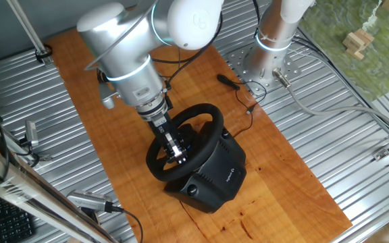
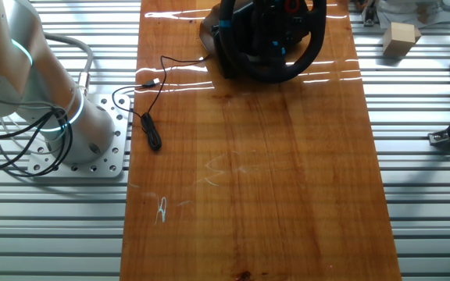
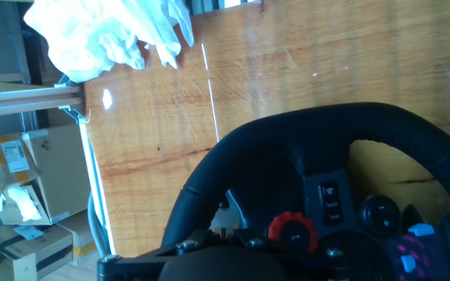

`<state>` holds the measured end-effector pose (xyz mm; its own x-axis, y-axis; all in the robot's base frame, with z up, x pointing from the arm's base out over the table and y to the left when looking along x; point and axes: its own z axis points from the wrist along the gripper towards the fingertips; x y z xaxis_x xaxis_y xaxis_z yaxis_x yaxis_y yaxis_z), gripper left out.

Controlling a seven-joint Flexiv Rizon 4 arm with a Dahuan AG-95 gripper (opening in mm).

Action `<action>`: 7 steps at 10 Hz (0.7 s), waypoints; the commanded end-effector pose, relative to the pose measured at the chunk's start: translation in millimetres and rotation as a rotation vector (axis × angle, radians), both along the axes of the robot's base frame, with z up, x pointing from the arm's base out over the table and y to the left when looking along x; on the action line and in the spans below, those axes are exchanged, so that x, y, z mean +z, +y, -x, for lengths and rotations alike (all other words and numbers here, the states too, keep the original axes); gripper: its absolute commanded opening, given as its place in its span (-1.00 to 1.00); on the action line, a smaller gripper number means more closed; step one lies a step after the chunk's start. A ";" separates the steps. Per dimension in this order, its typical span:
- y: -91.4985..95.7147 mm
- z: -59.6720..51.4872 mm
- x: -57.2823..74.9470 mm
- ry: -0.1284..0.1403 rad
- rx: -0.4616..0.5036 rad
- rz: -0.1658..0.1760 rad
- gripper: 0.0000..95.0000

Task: Rotate the steering wheel 90 degrees counterclockwise

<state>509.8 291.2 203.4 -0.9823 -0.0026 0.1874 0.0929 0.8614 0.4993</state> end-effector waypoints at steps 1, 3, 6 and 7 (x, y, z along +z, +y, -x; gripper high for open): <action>1.4 2.3 2.3 0.001 0.005 0.005 -1.00; 1.9 2.7 3.0 0.002 0.009 0.008 -1.00; 2.3 3.4 4.0 0.005 0.016 0.014 -1.00; 2.2 3.7 4.1 0.006 0.017 0.014 -1.00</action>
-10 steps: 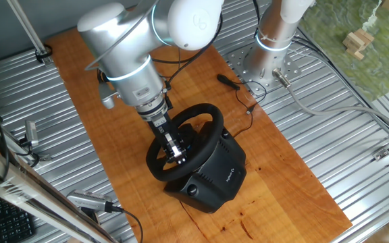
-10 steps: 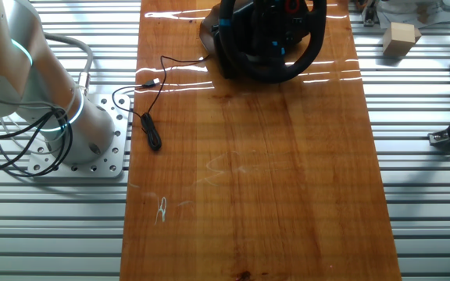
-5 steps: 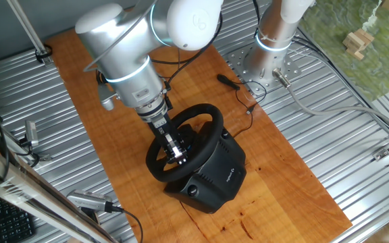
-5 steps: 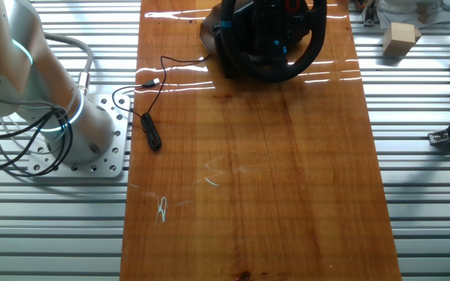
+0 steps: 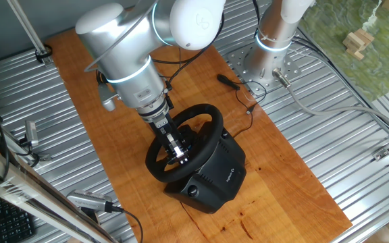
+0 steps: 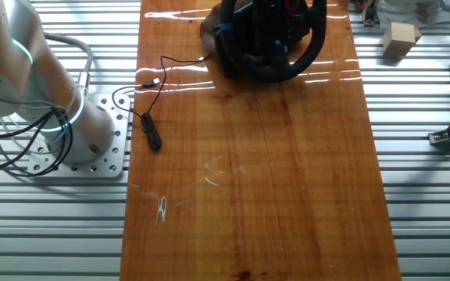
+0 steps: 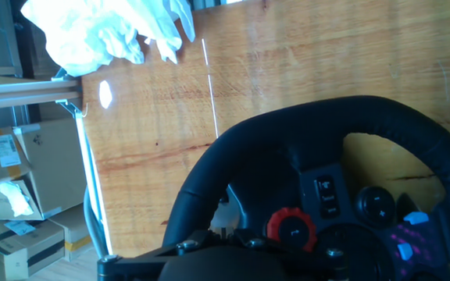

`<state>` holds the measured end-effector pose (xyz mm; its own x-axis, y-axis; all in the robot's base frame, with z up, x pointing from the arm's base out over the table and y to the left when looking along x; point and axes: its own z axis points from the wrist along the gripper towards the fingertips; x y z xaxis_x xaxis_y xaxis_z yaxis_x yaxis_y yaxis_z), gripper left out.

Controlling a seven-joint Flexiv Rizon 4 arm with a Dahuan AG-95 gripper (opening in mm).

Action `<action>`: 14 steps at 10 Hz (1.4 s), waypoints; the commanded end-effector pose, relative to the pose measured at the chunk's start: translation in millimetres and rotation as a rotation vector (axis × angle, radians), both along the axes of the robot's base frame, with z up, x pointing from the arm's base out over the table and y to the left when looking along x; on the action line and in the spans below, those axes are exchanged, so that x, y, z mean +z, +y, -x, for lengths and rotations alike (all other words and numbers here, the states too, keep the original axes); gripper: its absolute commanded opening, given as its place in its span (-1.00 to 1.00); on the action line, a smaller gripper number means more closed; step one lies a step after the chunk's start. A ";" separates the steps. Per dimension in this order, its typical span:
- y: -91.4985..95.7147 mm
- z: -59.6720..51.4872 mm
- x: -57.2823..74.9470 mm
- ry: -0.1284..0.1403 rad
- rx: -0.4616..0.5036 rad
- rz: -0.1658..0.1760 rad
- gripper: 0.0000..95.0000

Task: Rotate the steering wheel 90 degrees counterclockwise

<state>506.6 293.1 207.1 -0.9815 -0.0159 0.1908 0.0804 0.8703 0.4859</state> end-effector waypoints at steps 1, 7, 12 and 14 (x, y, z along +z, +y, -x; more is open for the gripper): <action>-0.7 1.2 1.1 0.004 0.003 -0.002 -1.00; -3.3 7.3 1.5 0.002 0.015 -0.006 -1.00; -4.8 10.8 4.4 0.007 0.026 -0.007 -1.00; -5.1 12.4 5.3 0.008 0.030 -0.008 -1.00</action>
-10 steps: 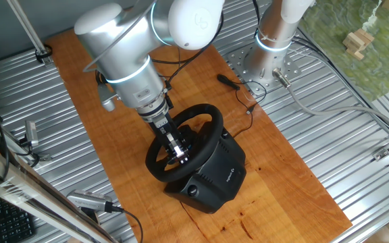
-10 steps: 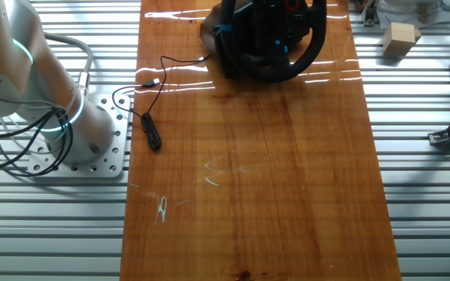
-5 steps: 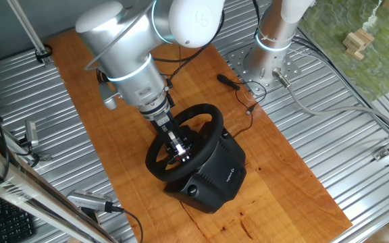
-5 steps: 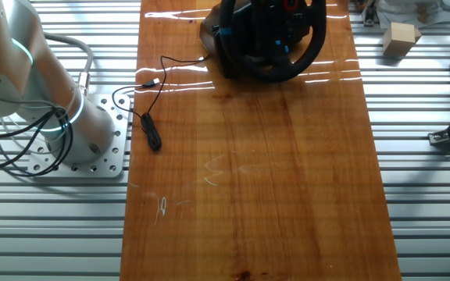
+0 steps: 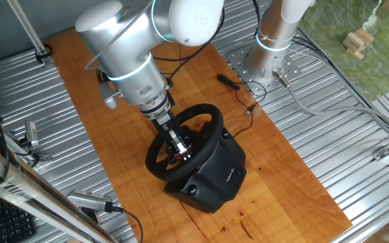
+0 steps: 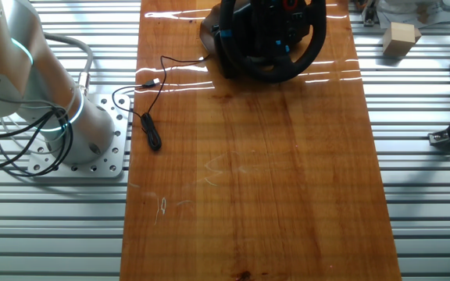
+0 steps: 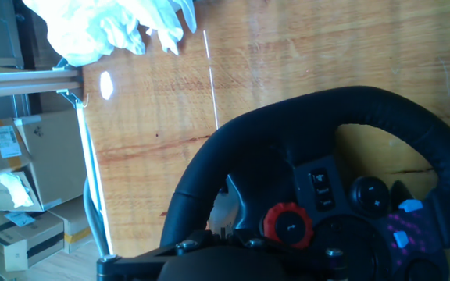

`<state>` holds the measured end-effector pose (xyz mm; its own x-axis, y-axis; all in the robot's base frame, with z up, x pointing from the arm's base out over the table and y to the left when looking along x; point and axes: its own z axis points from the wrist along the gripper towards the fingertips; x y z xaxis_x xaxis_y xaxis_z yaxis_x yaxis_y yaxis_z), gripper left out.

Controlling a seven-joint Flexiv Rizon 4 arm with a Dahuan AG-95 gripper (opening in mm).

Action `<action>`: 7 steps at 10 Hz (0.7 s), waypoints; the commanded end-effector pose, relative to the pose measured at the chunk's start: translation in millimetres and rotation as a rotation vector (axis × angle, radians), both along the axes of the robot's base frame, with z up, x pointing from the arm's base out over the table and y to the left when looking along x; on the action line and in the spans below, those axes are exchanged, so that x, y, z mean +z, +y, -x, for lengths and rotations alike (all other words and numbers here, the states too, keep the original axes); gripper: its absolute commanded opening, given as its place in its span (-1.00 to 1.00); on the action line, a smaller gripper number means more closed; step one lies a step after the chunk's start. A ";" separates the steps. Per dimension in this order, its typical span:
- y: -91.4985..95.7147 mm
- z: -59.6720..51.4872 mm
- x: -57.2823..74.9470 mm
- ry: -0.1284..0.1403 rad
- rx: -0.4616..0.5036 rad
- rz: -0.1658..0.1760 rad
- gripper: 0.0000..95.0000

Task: Rotate the steering wheel 90 degrees counterclockwise

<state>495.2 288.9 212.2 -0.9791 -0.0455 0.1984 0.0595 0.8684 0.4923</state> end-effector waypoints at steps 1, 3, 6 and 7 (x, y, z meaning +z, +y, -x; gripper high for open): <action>-0.8 1.5 0.9 0.002 0.003 0.001 -1.00; -0.6 2.6 1.9 0.004 0.009 0.004 -1.00; -1.4 6.3 2.4 0.003 0.017 0.009 -1.00; -2.0 7.7 2.5 0.002 0.018 0.008 -1.00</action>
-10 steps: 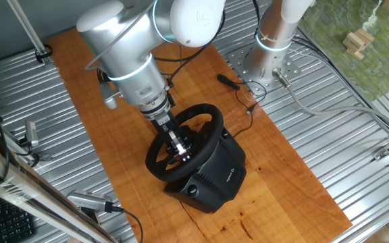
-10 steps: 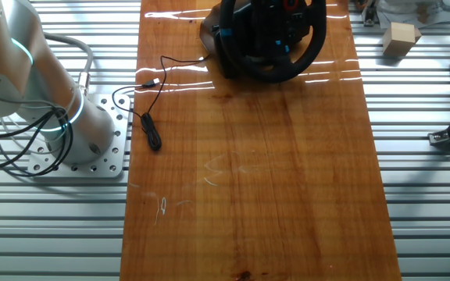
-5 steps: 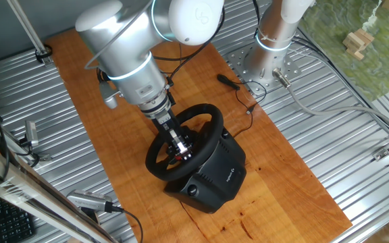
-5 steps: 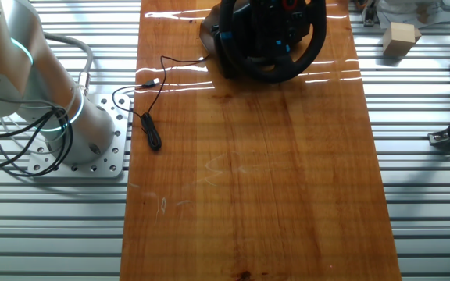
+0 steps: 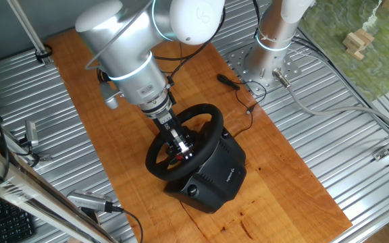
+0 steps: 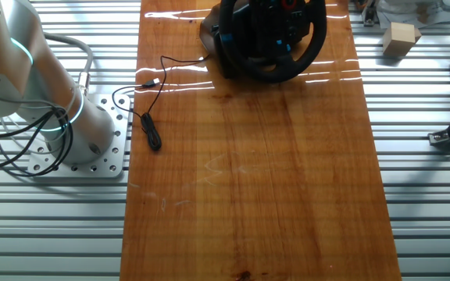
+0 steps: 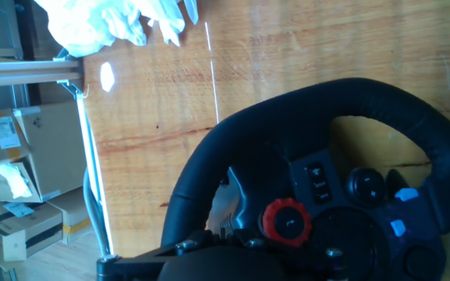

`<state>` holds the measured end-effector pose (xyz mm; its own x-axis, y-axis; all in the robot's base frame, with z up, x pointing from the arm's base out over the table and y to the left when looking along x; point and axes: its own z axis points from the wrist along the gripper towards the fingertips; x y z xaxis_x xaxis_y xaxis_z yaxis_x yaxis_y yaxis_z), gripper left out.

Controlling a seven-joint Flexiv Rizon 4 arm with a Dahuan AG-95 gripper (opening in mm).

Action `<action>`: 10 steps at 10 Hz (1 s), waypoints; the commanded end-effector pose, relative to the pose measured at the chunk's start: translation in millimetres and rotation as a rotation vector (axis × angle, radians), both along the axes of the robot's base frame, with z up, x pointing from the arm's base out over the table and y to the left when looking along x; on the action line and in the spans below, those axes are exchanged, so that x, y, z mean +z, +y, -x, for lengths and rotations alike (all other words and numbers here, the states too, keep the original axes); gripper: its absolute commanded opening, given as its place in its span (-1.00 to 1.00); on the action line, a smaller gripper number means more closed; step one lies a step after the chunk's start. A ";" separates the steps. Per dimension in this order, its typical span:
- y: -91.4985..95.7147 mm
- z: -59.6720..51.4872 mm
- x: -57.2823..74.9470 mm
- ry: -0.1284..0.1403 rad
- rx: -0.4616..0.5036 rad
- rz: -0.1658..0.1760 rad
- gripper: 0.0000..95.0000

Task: Rotate the steering wheel 90 degrees counterclockwise

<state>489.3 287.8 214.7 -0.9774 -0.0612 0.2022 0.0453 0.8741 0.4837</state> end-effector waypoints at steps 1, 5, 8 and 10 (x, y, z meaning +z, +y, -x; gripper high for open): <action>-2.0 3.0 0.7 -0.001 0.002 -0.002 -1.00; -3.1 6.9 0.8 -0.002 0.005 -0.004 -1.00; -3.7 10.1 0.5 -0.004 0.011 -0.008 -1.00; -5.6 13.7 2.2 -0.004 0.019 -0.009 -1.00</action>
